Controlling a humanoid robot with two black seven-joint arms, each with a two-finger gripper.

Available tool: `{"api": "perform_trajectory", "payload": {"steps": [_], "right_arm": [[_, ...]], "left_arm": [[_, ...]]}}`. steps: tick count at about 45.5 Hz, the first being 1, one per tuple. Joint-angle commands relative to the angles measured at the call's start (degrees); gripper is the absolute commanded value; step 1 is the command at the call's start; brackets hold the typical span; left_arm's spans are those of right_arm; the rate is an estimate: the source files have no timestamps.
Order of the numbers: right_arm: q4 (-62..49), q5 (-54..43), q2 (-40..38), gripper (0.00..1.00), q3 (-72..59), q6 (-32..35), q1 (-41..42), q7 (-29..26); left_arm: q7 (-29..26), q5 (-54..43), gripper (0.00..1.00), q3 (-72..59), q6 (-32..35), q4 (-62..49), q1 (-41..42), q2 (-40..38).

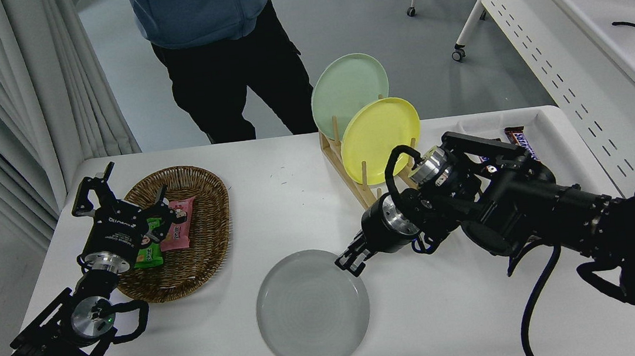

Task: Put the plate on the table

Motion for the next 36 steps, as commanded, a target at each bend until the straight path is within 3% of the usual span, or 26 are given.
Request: {"api": "perform_trajectory", "payload": {"steps": [1, 36], "right_arm": [[-3.82, -3.04, 0.73, 0.00, 0.04, -0.01, -3.02, -0.08], [-4.27, -3.13, 1.09, 0.00, 0.21, -0.01, -5.05, -0.25]], "left_arm": [[0.00, 0.01, 1.00, -0.06, 0.00, -0.04, 0.00, 0.02], [0.00, 0.01, 1.00, -0.06, 0.00, -0.04, 0.00, 0.02]]}}
